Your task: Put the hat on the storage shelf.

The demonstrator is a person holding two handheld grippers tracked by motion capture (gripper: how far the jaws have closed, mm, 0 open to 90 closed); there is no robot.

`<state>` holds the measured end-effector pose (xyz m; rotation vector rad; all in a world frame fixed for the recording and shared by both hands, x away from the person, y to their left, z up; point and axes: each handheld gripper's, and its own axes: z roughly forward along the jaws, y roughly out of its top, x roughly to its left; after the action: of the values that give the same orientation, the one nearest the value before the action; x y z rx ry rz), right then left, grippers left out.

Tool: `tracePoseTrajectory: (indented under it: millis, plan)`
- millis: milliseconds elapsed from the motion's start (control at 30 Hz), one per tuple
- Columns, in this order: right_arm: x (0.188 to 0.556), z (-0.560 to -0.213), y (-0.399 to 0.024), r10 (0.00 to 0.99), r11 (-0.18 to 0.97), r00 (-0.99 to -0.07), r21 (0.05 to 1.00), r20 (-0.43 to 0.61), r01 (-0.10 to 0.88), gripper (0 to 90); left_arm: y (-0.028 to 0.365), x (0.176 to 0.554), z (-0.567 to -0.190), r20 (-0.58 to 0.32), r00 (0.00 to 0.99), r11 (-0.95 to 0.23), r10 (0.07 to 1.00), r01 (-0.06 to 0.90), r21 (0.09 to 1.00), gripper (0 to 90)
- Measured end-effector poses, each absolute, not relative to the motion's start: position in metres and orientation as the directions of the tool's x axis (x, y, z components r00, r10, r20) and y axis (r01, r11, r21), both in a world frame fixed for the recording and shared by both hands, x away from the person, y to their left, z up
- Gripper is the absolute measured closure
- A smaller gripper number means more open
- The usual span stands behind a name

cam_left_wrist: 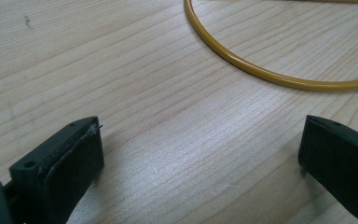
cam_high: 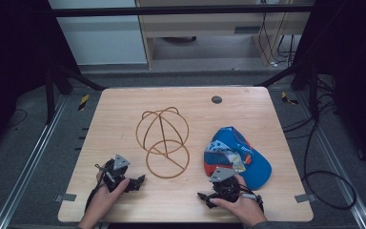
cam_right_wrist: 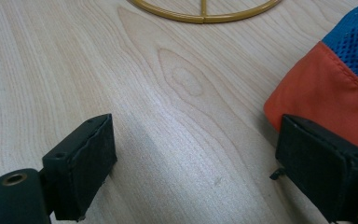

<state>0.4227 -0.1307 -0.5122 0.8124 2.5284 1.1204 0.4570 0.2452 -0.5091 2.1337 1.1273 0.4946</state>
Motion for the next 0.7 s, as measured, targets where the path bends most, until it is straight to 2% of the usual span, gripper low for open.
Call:
tracePoseTrajectory:
  millis: [333, 700]
  plan:
    - [0.423, -0.512, -0.132, 0.593, 0.546, -0.805, 0.741, -0.012, 0.391, 11.6, 0.245, 0.457, -0.509, 0.022, 0.556, -0.406, 0.831, 0.579, 0.707, 0.0]
    - [0.409, -0.488, -0.155, 0.601, 0.565, -0.799, 0.719, -0.024, 0.404, 15.0, 0.245, 0.457, -0.509, 0.022, 0.556, -0.407, 0.831, 0.579, 0.707, 0.0]
